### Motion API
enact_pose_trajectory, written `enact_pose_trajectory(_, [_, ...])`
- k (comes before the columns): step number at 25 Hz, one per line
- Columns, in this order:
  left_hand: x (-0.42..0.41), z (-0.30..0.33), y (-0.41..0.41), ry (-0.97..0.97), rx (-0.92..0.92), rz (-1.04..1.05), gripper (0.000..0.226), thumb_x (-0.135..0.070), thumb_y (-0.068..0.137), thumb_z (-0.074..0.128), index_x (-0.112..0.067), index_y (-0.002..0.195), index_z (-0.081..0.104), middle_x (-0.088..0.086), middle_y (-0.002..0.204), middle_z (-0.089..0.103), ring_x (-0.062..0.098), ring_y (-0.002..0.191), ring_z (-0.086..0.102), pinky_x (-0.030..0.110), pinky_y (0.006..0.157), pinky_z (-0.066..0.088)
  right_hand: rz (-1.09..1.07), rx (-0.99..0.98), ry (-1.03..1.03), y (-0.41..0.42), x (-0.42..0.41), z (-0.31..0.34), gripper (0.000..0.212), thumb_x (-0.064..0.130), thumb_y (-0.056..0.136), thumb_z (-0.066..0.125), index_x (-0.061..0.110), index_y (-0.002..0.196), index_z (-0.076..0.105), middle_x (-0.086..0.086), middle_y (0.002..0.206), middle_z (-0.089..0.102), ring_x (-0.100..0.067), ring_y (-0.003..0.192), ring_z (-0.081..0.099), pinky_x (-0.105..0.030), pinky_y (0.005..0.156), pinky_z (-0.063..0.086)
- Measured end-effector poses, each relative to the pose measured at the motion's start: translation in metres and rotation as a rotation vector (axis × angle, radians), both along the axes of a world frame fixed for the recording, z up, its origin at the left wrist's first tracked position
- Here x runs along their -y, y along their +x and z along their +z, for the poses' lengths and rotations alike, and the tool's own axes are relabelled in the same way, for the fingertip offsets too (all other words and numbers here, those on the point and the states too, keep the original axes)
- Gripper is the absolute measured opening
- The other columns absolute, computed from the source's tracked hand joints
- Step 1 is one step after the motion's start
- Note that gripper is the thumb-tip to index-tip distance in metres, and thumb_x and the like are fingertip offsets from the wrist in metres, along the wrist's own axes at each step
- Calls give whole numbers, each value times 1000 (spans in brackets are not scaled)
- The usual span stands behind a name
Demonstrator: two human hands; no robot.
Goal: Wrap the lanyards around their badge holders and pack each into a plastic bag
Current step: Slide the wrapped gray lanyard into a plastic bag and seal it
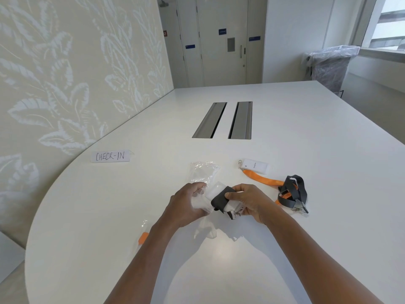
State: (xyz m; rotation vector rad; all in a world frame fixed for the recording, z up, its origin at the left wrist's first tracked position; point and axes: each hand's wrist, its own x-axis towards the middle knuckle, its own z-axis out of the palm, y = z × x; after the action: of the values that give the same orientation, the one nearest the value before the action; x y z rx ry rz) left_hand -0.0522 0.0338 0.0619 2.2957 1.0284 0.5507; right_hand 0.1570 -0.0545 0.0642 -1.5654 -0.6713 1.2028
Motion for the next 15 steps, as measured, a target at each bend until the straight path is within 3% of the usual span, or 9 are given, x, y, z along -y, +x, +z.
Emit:
enact_pose_trajectory(2, [1, -1, 1, -5, 22, 12, 77, -38, 66, 88, -36, 135, 54, -22, 120, 58, -3, 109, 55, 44, 106, 44, 10, -19, 6, 0, 0, -1, 23, 8, 86, 76, 5, 107, 66, -21, 98, 70, -33, 84, 66, -50, 84, 57])
enact_pose_trajectory(5, [5, -3, 3, 10, 50, 34, 76, -40, 64, 89, -37, 132, 55, -27, 113, 58, -14, 105, 51, 42, 103, 45, 27, -52, 11, -2, 2, -1, 18, 8, 89, 73, 7, 106, 66, -20, 96, 70, -32, 83, 66, -47, 78, 58])
enact_pose_trajectory(8, [7, -5, 7, 60, 72, 46, 74, -39, 64, 90, -34, 130, 57, -21, 115, 61, -2, 108, 57, 40, 102, 46, 72, -95, 4, -4, 3, -2, 17, 9, 94, 67, 9, 111, 65, -18, 97, 71, -31, 82, 67, -42, 69, 58])
enact_pose_trajectory(15, [6, -9, 6, 102, 85, 37, 77, -40, 61, 91, -33, 130, 58, -18, 121, 62, 2, 113, 59, 39, 102, 47, 165, -165, -1, -4, 7, 3, 21, 12, 101, 57, 13, 122, 62, -25, 115, 68, -40, 94, 67, -56, 84, 58])
